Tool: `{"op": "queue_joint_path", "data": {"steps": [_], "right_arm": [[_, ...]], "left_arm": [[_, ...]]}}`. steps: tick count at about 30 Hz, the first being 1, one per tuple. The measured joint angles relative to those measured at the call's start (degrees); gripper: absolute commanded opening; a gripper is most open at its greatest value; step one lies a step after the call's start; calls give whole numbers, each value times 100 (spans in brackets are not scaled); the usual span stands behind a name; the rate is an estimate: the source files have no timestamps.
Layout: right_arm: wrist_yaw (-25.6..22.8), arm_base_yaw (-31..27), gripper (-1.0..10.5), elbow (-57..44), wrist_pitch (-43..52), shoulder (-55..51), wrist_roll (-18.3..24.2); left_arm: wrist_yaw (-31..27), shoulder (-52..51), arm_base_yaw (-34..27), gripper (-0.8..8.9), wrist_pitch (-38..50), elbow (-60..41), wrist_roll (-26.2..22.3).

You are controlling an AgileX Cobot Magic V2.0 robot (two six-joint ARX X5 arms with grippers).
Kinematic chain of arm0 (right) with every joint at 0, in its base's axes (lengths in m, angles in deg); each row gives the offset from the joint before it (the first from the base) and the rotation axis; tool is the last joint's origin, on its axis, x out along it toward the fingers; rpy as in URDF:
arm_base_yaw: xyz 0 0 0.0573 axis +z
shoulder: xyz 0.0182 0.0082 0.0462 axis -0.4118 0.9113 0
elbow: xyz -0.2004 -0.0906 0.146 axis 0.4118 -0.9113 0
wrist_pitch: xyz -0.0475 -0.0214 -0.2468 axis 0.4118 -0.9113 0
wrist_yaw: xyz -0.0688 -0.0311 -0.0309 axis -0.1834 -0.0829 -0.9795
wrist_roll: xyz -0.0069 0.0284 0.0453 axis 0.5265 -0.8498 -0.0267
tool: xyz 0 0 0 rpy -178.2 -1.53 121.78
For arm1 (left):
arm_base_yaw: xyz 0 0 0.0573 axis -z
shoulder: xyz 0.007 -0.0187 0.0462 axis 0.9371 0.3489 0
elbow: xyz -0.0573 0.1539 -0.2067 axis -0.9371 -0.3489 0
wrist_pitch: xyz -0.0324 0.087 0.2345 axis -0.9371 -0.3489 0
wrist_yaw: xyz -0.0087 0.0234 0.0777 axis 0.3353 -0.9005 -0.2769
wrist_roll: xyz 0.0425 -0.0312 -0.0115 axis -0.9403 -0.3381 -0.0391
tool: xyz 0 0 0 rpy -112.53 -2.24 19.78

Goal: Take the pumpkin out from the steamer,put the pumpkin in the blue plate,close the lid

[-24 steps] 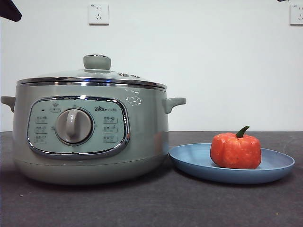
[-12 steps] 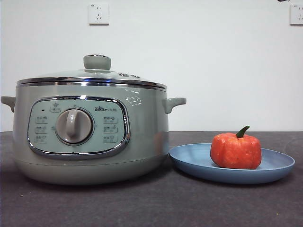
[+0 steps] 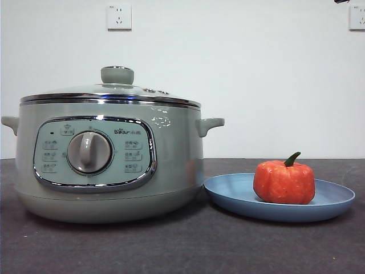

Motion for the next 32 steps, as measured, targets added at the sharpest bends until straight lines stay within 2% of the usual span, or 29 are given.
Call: {"op": "queue_joint_path", "data": {"steps": [8,12,32], "right_arm": [[0,0,1,0,0,0,0],[0,0,1,0,0,0,0],[0,0,1,0,-52,0,0]], "left_arm": [[0,-269,-527,-3,1388,-1812,37],[4,-271,-610,-3,1554,-2271,188],[63,-385,-699,-3,1335,-2380,455]]}}
